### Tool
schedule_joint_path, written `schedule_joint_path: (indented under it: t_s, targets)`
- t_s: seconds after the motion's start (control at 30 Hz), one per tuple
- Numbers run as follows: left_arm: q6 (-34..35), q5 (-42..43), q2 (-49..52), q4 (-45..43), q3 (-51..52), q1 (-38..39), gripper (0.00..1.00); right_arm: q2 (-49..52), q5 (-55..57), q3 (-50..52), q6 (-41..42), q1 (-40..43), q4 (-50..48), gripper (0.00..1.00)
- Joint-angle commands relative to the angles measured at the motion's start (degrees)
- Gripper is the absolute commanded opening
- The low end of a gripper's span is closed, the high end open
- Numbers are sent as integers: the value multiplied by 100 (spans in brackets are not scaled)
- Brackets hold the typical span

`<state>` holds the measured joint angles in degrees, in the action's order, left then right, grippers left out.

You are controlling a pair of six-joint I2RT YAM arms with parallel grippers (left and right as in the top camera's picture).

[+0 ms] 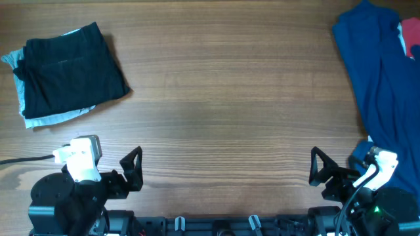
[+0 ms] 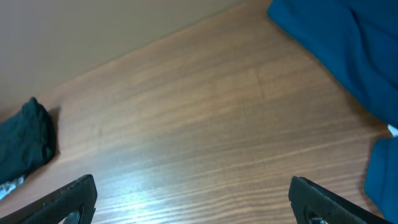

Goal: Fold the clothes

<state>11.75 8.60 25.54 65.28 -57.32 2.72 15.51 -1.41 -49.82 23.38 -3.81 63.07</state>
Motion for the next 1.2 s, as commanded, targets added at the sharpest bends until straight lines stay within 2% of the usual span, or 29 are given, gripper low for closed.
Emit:
schedule_joint_path:
  t_s: [0.0, 0.17, 0.27, 0.37, 0.43, 0.47, 0.73, 0.97, 1.1, 1.17]
  targets:
    - [72, -13, -20, 37, 55, -22, 100, -37, 96, 63, 81, 2, 94, 99]
    - [72, -13, -20, 39, 55, -22, 100, -63, 212, 68, -48, 2, 122, 100]
    - [72, -13, -20, 37, 55, -22, 100, -240, 247, 160, -339, 4, -236, 100]
    - [72, -13, -20, 37, 55, -22, 100, -861, -363, 922, -1495, 4, -1639, 100]
    - [72, -13, -20, 39, 55, -22, 100, -1259, -645, 1471, -1886, 4, -2411, 100]
    - [72, -13, -20, 37, 55, -22, 100, -1510, -734, 1860, -1996, 11, -2922, 100]
    - [72, -13, -20, 39, 55, -22, 100, -1530, -761, 3687, -2238, 227, -6196, 100]
    - [72, -13, -20, 37, 55, -22, 100, -1532, -750, 4951, -2929, 258, -8168, 100]
    - [72, -13, -20, 39, 55, -22, 100, -1534, -748, 4953, -3263, 258, -7466, 100]
    - [72, -13, -20, 39, 55, -22, 100, -1534, -778, 4951, -3191, 256, -6299, 100]
